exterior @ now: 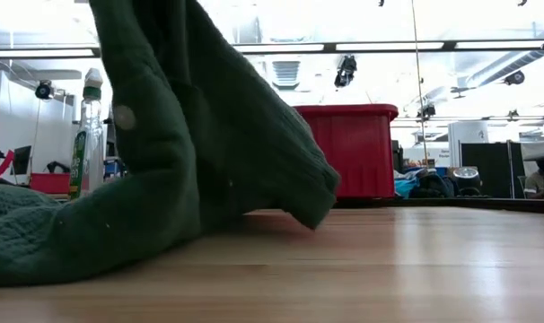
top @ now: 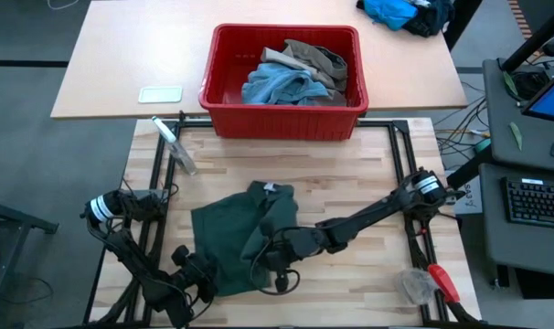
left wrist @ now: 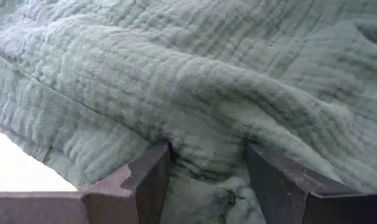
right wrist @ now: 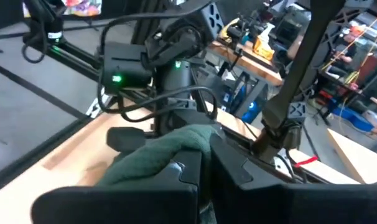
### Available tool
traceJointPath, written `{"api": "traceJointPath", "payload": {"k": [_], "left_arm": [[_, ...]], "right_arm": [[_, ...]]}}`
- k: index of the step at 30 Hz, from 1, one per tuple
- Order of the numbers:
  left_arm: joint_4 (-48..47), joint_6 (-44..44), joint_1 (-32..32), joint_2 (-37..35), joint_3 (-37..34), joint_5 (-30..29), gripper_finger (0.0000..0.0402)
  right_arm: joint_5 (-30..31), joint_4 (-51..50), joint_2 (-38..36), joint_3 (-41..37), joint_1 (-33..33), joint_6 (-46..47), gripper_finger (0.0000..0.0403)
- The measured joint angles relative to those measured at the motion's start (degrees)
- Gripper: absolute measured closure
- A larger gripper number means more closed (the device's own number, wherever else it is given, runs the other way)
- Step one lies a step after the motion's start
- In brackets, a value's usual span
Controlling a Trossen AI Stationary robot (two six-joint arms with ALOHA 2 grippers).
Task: Fold Laundry from Bin
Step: Fold the green polo shirt
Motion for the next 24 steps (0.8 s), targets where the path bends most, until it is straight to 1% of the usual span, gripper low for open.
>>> {"api": "traceJointPath", "payload": {"k": [5,9,12,17,24], "left_arm": [[0.25,0.01,0.01,0.0,0.03,-1.25,0.0208],[-0.06,0.35,-0.03,-0.02,0.81,-1.21,0.0208],[-0.62,1.45,-0.07,-0.13,1.6,-0.96,0.0208],[-1.44,2.23,-0.07,-0.24,2.55,-0.77,0.0208],[-4.01,2.29,-0.07,-0.26,4.15,4.64,0.0208]], "right_arm": [[0.05,4.14,3.99,0.11,-0.76,0.16,0.0394],[-0.66,4.44,9.08,3.31,-1.43,1.52,0.0394],[-2.93,4.38,13.88,7.19,-1.63,2.11,0.0394],[-3.16,2.2,21.19,15.09,-1.61,2.16,0.0394],[-3.09,-6.16,27.68,25.57,-1.61,2.57,0.0387]]}}
